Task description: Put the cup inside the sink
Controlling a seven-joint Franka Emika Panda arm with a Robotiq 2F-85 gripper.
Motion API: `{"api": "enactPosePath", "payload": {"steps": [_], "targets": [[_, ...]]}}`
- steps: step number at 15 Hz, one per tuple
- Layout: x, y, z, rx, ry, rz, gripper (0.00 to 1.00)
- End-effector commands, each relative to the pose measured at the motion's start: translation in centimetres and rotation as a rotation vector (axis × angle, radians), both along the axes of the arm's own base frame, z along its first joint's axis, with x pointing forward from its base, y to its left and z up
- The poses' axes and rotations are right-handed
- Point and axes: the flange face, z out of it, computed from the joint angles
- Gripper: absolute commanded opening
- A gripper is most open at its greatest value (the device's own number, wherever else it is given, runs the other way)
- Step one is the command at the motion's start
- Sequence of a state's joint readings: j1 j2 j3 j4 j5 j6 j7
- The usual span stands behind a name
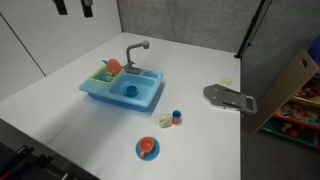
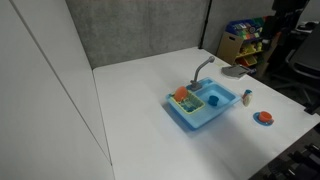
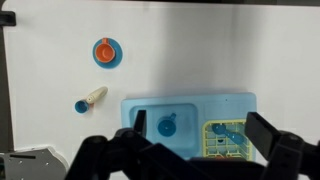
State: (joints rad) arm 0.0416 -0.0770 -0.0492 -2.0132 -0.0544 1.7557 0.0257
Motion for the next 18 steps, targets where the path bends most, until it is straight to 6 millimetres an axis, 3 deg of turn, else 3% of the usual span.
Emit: {"api": "enactPosePath", "payload": {"steps": [1, 12, 18], "targets": [[-1.7, -0.4, 3.2, 0.038, 0.004, 0.035, 1.0], [-6.0, -0.3, 9.2, -0.016, -0.141, -0.068, 1.0], [-5.8, -0.2, 9.6, -0.005, -0.13, -0.062, 1.0]]}}
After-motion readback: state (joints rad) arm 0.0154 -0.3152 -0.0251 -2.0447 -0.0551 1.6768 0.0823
